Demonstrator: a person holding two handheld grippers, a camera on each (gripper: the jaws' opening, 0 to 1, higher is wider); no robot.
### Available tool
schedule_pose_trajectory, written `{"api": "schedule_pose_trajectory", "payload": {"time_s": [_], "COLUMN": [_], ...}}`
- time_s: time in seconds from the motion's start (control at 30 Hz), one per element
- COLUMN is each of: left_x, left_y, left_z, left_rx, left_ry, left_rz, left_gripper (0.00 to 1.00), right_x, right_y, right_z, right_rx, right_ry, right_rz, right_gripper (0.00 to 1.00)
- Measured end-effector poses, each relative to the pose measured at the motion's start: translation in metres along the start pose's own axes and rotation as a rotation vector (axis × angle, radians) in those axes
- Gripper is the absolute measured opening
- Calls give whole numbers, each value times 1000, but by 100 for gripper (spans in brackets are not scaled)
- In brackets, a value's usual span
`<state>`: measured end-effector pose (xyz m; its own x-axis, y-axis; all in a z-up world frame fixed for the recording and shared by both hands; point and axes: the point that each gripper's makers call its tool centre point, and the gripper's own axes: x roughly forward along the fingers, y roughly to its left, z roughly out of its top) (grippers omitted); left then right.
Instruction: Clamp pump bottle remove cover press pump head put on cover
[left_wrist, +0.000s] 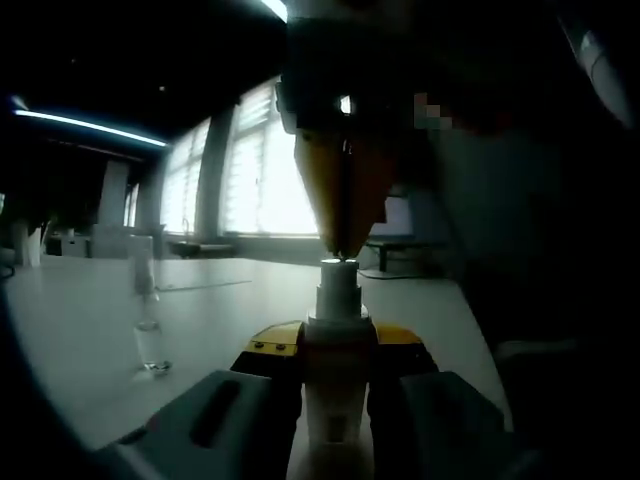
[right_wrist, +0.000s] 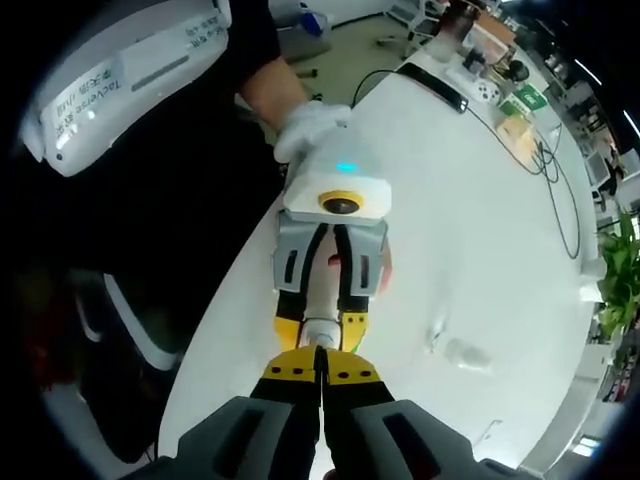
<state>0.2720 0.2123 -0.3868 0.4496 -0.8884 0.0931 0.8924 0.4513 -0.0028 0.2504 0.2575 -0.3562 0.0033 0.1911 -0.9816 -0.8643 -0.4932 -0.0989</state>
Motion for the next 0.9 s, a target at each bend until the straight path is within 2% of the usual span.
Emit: {"api": "schedule_pose_trajectory", "payload": {"time_s": [0.13,0.27,0.63,0.9], "left_x": [0,0,0,0], "left_y": [0,0,0,0], "left_z": [0,0,0,0], "left_rx": [-1,-2,-1,-1], "left_ry": [0,0,0,0], "left_rz": [-1,-2,0,1], "left_gripper": [15,15,15,15], "right_x": [3,6,-2,-2], "right_y": [1,2,-1,-1], "right_z": [1,0,-2,-1], "right_rx": [25,9,39,19], "right_ry": [11,30,-1,4], "right_rz": [7,13,11,0], "right_gripper": [0,0,0,0]}}
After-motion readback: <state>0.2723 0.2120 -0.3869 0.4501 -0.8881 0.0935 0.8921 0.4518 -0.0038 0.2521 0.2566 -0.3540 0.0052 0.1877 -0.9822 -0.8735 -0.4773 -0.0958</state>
